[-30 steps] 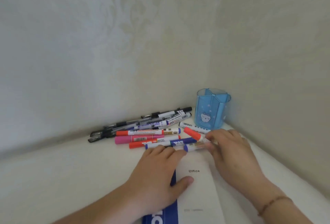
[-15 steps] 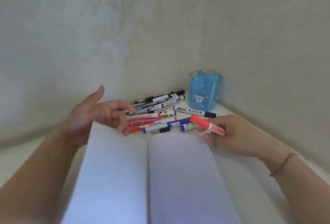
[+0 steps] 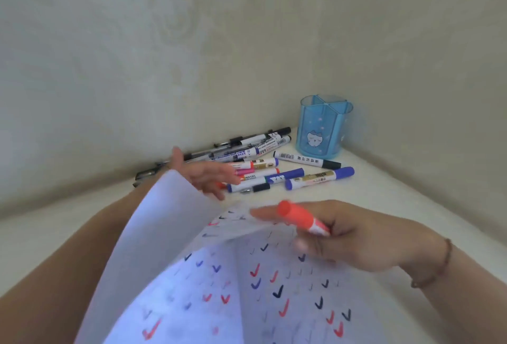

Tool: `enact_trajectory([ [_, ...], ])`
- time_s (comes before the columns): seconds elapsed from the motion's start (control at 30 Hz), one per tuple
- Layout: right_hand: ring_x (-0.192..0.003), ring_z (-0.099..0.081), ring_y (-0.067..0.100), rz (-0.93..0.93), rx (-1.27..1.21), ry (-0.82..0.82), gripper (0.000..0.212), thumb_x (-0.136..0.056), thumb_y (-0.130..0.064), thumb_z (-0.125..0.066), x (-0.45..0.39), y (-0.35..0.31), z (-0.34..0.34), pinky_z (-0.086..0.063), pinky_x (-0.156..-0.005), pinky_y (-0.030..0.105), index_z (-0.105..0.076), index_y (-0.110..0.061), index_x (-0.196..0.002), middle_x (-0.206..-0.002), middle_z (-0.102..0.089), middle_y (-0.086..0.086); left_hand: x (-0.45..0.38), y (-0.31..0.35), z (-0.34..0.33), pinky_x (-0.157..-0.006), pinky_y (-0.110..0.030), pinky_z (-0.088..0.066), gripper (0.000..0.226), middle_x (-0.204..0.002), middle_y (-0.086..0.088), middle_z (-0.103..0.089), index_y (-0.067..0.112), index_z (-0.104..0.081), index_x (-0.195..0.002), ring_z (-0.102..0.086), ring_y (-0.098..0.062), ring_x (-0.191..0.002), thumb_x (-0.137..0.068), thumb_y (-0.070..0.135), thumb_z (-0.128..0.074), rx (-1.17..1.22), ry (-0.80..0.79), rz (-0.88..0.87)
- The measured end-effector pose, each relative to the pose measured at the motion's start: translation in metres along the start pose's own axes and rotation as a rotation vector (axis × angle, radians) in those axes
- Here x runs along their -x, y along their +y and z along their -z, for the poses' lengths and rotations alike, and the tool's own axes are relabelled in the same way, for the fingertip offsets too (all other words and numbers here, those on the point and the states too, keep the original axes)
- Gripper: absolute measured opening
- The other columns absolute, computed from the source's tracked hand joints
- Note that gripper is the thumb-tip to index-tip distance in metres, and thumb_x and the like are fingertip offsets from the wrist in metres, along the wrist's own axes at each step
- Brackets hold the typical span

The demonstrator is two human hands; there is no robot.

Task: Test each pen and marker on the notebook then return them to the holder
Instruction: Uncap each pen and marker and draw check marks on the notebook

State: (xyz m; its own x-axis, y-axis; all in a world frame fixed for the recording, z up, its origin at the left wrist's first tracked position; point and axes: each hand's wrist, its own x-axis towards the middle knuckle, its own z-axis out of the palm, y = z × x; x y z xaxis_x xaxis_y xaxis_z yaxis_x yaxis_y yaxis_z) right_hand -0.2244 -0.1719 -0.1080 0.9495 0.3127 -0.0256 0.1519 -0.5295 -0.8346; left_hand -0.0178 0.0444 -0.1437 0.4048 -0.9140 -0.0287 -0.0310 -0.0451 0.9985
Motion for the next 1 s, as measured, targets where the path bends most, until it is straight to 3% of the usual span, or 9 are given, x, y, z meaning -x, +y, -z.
enact_trajectory([
  [0.07,-0.075,-0.066,0.017,0.054,-0.124,0.114,0.044,-0.098,-0.021,-0.048,-0.002,-0.003,-0.001,-0.051,-0.061,0.037,-0.044,-0.035,-0.139,-0.13,-0.061,-0.012,-0.007,0.009,0.001,-0.081,-0.033,-0.053,0.1,-0.109,-0.022,-0.069,0.011,-0.065,-0.124,-0.062,-0.035,-0.092,-0.069,0.09,-0.039,0.133,-0.086,-0.013],
  [0.17,-0.094,-0.065,0.012,-0.1,0.326,0.44,0.044,-0.098,-0.026,-0.049,-0.004,0.012,0.009,-0.053,-0.08,0.035,-0.041,-0.046,-0.137,-0.115,-0.068,-0.014,0.012,0.009,0.022,-0.096,-0.048,-0.041,0.101,-0.09,-0.031,-0.062,-0.007,-0.052,-0.127,-0.054,-0.044,-0.107,-0.08,0.081,-0.037,0.202,-0.238,-0.107],
  [0.3,-0.097,-0.058,0.003,-0.219,0.666,0.308,0.032,-0.098,-0.025,-0.051,-0.001,0.021,0.013,-0.048,-0.087,0.026,-0.055,-0.043,-0.125,-0.111,-0.066,-0.018,0.03,0.023,0.044,-0.096,-0.037,-0.044,0.089,-0.082,-0.028,-0.069,0.004,-0.06,-0.121,-0.061,-0.044,-0.106,-0.081,0.08,-0.037,-0.142,-0.173,-0.085],
  [0.5,-0.13,-0.042,-0.005,0.022,0.113,0.036,0.048,-0.099,-0.021,-0.049,-0.007,0.001,-0.009,-0.024,-0.104,0.005,-0.038,-0.04,-0.141,-0.139,-0.051,-0.024,0.019,0.02,0.013,-0.096,-0.03,-0.045,0.054,-0.097,0.008,-0.075,0.035,-0.066,-0.113,-0.064,-0.006,-0.103,-0.074,0.07,-0.055,-0.748,0.079,-0.097],
  [0.6,-0.139,-0.038,0.009,0.183,-0.207,0.085,0.05,-0.096,-0.017,-0.048,-0.011,-0.002,-0.011,-0.031,-0.111,0.021,-0.038,-0.025,-0.144,-0.149,-0.042,-0.015,0.009,0.011,-0.006,-0.102,-0.038,-0.044,0.046,-0.118,0.002,-0.069,0.032,-0.057,-0.13,-0.06,-0.016,-0.117,-0.085,0.045,-0.054,-0.462,0.032,-0.146],
  [0.67,-0.132,-0.049,0.02,0.14,-0.318,0.286,0.049,-0.094,-0.024,-0.053,-0.011,0.001,-0.006,-0.04,-0.109,0.037,-0.043,-0.027,-0.142,-0.144,-0.051,-0.008,0.006,0.014,-0.006,-0.097,-0.042,-0.046,0.043,-0.105,-0.003,-0.073,0.034,-0.057,-0.128,-0.063,-0.024,-0.112,-0.086,0.046,-0.058,-0.368,-0.039,-0.107],
  [0.77,-0.102,-0.065,0.016,-0.186,0.316,0.596,0.031,-0.096,-0.028,-0.054,-0.005,0.013,0.007,-0.051,-0.091,0.042,-0.059,-0.039,-0.124,-0.112,-0.07,-0.008,0.015,0.021,0.01,-0.088,-0.044,-0.045,0.073,-0.072,-0.019,-0.067,0.006,-0.063,-0.118,-0.064,-0.037,-0.086,-0.085,0.069,-0.048,-0.085,-0.081,-0.129],
  [0.87,-0.098,-0.061,0.006,-0.27,0.678,0.374,0.033,-0.097,-0.025,-0.052,-0.003,0.015,0.01,-0.051,-0.087,0.033,-0.058,-0.047,-0.121,-0.109,-0.068,-0.018,0.023,0.022,0.026,-0.089,-0.044,-0.045,0.079,-0.076,-0.025,-0.068,0.005,-0.062,-0.118,-0.065,-0.042,-0.082,-0.082,0.074,-0.046,-0.213,-0.11,-0.119],
  [1.0,-0.115,-0.052,-0.011,-0.069,0.248,0.133,0.039,-0.098,-0.026,-0.052,-0.006,-0.001,-0.003,-0.039,-0.099,0.019,-0.048,-0.055,-0.123,-0.121,-0.058,-0.035,0.016,0.017,0.014,-0.078,-0.036,-0.049,0.075,-0.108,-0.012,-0.07,0.019,-0.061,-0.126,-0.065,-0.033,-0.07,-0.081,0.077,-0.046,-0.432,-0.062,-0.121],
])
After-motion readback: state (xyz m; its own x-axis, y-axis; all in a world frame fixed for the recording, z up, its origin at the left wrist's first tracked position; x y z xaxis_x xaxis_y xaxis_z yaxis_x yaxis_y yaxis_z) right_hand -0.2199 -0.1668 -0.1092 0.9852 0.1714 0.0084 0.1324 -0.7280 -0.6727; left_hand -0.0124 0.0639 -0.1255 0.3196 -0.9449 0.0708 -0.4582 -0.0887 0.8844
